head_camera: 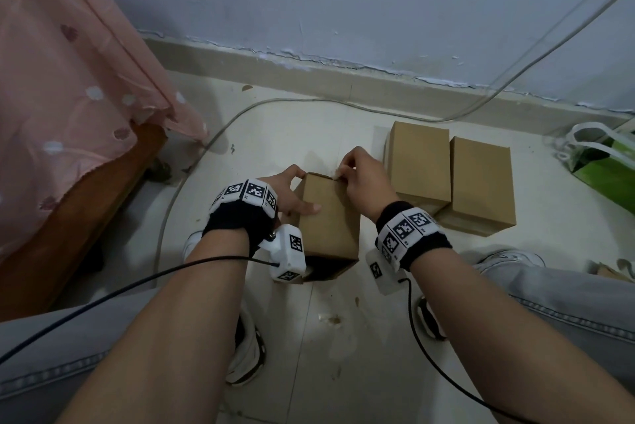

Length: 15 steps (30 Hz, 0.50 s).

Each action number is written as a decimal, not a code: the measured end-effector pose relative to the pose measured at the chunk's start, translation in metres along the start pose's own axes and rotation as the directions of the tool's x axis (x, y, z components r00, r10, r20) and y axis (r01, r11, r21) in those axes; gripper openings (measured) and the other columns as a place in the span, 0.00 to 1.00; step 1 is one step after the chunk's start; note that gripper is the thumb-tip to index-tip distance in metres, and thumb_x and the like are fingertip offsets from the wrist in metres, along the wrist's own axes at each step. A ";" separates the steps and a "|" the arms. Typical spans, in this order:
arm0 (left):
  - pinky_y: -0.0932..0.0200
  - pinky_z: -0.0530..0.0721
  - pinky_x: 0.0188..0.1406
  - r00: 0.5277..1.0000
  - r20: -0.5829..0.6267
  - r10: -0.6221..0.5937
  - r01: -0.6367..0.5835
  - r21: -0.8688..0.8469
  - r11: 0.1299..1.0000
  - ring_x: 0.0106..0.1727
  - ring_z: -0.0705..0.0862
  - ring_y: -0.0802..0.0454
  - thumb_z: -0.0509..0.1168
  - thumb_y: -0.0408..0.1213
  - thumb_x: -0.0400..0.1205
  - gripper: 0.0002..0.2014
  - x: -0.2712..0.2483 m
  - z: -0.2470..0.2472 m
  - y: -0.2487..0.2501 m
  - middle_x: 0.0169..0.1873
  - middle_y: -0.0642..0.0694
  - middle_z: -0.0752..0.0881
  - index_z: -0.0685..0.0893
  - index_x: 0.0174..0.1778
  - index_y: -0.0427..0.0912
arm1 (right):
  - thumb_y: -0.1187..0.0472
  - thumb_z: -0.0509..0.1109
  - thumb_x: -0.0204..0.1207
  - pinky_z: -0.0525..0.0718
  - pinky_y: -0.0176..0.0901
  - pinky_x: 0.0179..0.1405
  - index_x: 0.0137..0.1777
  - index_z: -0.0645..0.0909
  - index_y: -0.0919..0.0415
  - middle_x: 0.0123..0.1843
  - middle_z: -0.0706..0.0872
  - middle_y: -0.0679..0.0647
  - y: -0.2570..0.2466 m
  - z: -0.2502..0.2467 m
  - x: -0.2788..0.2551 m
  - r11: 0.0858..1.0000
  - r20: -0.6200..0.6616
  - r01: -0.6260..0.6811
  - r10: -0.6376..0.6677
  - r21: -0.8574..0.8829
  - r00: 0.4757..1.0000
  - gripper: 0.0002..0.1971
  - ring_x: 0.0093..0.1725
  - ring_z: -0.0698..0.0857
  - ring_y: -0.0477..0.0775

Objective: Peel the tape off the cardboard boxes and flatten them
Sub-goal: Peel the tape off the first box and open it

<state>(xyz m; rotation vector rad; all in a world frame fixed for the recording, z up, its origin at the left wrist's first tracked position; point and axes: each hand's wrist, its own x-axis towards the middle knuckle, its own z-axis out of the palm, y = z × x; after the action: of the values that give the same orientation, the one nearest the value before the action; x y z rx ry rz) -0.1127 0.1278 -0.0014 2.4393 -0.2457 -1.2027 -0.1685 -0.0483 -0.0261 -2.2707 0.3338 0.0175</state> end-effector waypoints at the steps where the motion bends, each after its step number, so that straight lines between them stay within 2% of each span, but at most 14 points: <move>1: 0.42 0.87 0.56 1.000 0.003 0.001 -0.001 0.009 1.000 0.44 0.89 0.39 0.75 0.59 0.72 0.37 -0.001 -0.001 0.000 0.52 0.43 0.87 0.64 0.72 0.60 | 0.66 0.58 0.85 0.80 0.37 0.40 0.49 0.75 0.62 0.46 0.86 0.53 -0.002 0.000 0.002 1.000 0.004 -0.011 0.010 0.017 1.000 0.05 0.46 0.85 0.52; 3: 0.43 0.87 0.54 1.000 0.014 0.016 -0.017 0.029 0.999 0.40 0.88 0.40 0.75 0.55 0.74 0.34 -0.003 -0.004 -0.001 0.47 0.45 0.85 0.65 0.71 0.61 | 0.67 0.56 0.84 0.84 0.41 0.44 0.48 0.74 0.61 0.44 0.89 0.54 -0.006 -0.002 0.004 0.995 0.028 -0.043 0.041 0.088 0.999 0.07 0.46 0.87 0.52; 4: 0.44 0.87 0.53 0.999 0.020 0.034 -0.035 0.037 0.999 0.37 0.86 0.42 0.75 0.52 0.75 0.33 -0.005 -0.006 -0.001 0.46 0.46 0.84 0.65 0.72 0.60 | 0.69 0.54 0.84 0.85 0.41 0.43 0.48 0.73 0.61 0.43 0.90 0.55 -0.008 -0.004 0.005 0.988 0.050 -0.075 0.068 0.137 0.996 0.08 0.45 0.88 0.52; 6: 0.46 0.85 0.50 0.996 0.022 0.082 -0.083 0.032 0.996 0.34 0.84 0.46 0.75 0.46 0.77 0.32 -0.005 -0.008 -0.003 0.49 0.44 0.86 0.65 0.73 0.58 | 0.72 0.53 0.84 0.85 0.38 0.37 0.48 0.72 0.63 0.43 0.90 0.61 -0.012 -0.008 0.005 0.957 0.106 -0.154 0.132 0.244 0.986 0.08 0.39 0.88 0.52; 8: 0.45 0.86 0.47 0.991 0.022 0.130 -0.130 0.002 0.992 0.37 0.86 0.44 0.74 0.39 0.79 0.31 -0.005 -0.009 -0.004 0.55 0.41 0.87 0.65 0.73 0.56 | 0.71 0.54 0.85 0.88 0.48 0.41 0.46 0.72 0.62 0.41 0.91 0.64 -0.013 -0.008 0.007 0.925 0.143 -0.205 0.167 0.320 0.976 0.08 0.38 0.88 0.56; 10: 0.37 0.89 0.45 0.986 0.002 0.167 -0.167 -0.055 0.984 0.46 0.89 0.38 0.72 0.33 0.79 0.30 -0.003 -0.010 -0.004 0.57 0.40 0.85 0.66 0.69 0.61 | 0.70 0.55 0.86 0.88 0.59 0.46 0.46 0.71 0.62 0.40 0.90 0.65 -0.012 -0.010 0.009 0.885 0.140 -0.245 0.206 0.395 0.969 0.08 0.39 0.89 0.62; 11: 0.34 0.89 0.43 0.982 -0.021 0.187 -0.188 -0.077 0.979 0.50 0.88 0.35 0.72 0.32 0.79 0.30 -0.003 -0.010 -0.003 0.58 0.41 0.83 0.66 0.67 0.64 | 0.71 0.56 0.86 0.88 0.59 0.45 0.47 0.71 0.63 0.40 0.89 0.66 -0.012 -0.012 0.010 0.853 0.124 -0.262 0.231 0.451 0.965 0.07 0.37 0.89 0.62; 13: 0.35 0.90 0.42 0.967 -0.073 0.242 -0.249 -0.095 0.964 0.54 0.86 0.36 0.70 0.31 0.79 0.31 -0.004 -0.010 0.000 0.59 0.43 0.80 0.66 0.66 0.69 | 0.72 0.55 0.86 0.88 0.50 0.36 0.49 0.72 0.65 0.39 0.88 0.67 -0.014 -0.020 0.012 0.787 0.084 -0.268 0.267 0.556 0.960 0.06 0.33 0.88 0.59; 15: 0.40 0.89 0.48 0.945 -0.111 0.309 -0.317 -0.064 0.946 0.59 0.84 0.42 0.68 0.30 0.79 0.33 -0.004 -0.011 0.004 0.61 0.45 0.79 0.66 0.69 0.70 | 0.73 0.55 0.86 0.87 0.42 0.30 0.52 0.72 0.66 0.35 0.88 0.65 -0.017 -0.028 0.014 0.740 0.066 -0.255 0.275 0.622 0.959 0.06 0.29 0.88 0.57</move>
<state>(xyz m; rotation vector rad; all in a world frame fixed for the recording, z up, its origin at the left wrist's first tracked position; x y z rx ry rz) -0.1064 0.1280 0.0088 2.2751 -0.5234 -0.9306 -0.1533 -0.0617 0.0038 -1.5421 0.5843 0.0161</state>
